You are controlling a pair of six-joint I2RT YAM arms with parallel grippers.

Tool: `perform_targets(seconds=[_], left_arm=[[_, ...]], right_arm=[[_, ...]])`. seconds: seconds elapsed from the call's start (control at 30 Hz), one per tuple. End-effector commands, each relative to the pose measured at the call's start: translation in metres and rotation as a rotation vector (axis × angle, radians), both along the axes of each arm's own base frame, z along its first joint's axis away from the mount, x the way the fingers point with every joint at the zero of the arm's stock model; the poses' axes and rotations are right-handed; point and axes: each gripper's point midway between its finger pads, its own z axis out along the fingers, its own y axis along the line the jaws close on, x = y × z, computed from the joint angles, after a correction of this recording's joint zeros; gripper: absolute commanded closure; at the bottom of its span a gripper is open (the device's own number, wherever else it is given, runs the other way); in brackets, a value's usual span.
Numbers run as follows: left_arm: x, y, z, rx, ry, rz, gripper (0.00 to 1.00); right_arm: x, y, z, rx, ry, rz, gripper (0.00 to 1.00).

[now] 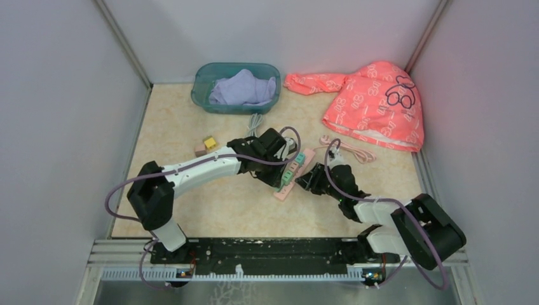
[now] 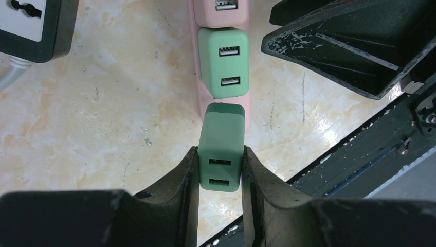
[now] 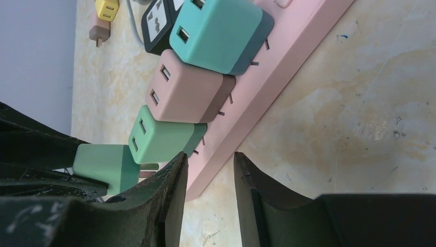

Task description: Insert the plug

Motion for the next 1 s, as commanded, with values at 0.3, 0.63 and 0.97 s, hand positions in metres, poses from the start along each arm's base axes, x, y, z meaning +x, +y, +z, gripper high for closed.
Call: perform_targets(seconds=[0.3,0.63,0.97], left_arm=[[0.001,-0.002,-0.005,0.093,-0.001,0.004,1.0],[0.004,-0.005,-0.006,0.108,-0.01,0.009,1.0],[0.005,-0.01,-0.008,0.128,-0.019,0.003,1.0]], right_arm=[[0.012,0.014,0.005,0.082,-0.008,0.008,0.65],[0.014,0.014,-0.005,0.07,0.019,-0.001,0.68],[0.013,0.012,-0.02,0.04,0.061,-0.01,0.71]])
